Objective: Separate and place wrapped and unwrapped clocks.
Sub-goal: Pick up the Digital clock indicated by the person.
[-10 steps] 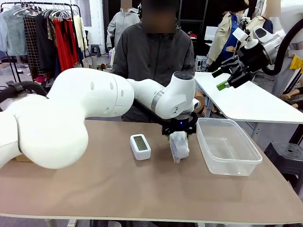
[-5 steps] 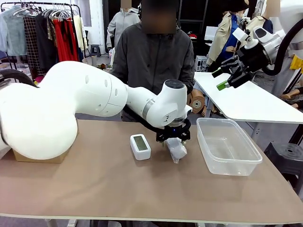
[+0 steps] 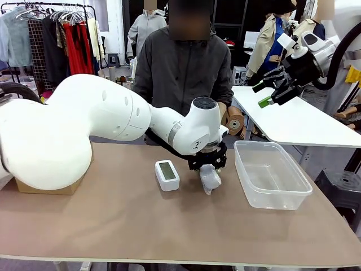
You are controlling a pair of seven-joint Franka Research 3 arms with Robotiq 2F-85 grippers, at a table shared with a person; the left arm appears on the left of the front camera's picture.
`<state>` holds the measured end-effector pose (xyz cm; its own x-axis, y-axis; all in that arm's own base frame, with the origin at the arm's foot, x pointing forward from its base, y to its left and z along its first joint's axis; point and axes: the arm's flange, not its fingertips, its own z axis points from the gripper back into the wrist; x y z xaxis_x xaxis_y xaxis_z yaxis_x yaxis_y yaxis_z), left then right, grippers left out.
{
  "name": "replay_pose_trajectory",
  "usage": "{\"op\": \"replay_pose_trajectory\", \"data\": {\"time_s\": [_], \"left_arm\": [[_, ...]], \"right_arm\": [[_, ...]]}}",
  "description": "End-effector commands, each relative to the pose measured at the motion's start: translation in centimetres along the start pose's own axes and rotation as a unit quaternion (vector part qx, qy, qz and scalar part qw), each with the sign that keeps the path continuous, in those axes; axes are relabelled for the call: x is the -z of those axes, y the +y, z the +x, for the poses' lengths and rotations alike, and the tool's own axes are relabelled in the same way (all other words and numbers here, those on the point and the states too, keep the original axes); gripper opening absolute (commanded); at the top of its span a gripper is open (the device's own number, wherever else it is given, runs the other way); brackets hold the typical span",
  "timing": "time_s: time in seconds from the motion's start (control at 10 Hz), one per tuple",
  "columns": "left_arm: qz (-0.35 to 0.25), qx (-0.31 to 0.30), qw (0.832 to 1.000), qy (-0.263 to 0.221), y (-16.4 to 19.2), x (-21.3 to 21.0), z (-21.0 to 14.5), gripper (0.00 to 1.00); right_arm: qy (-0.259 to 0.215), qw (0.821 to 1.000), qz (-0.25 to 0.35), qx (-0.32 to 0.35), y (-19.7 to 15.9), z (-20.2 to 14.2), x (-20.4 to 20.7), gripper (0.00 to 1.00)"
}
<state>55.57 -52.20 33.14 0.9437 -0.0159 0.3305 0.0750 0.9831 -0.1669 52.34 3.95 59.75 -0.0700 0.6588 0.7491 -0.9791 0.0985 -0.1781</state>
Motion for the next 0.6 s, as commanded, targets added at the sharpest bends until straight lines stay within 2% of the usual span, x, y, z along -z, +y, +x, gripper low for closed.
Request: {"op": "replay_pose_trajectory", "data": {"time_s": [0.0, 0.3, 0.5], "left_arm": [[0.012, 0.004, 1.000, -0.002, 0.9, 0.7, 0.1, 0.02], [0.017, 0.004, 1.000, -0.011, 0.8, -1.1, 0.9, 0.00], [0.026, 0.033, 0.999, -0.002, 0.4, -4.5, 2.6, 0.00]], "right_arm": [[0.005, 1.000, -0.001, -0.003, 0.0, 0.0, -0.1, 1.00], [0.005, 1.000, -0.001, -0.003, 0.0, 0.0, -0.1, 1.00], [0.005, 1.000, -0.001, -0.003, 0.0, 0.0, -0.1, 1.00]]}}
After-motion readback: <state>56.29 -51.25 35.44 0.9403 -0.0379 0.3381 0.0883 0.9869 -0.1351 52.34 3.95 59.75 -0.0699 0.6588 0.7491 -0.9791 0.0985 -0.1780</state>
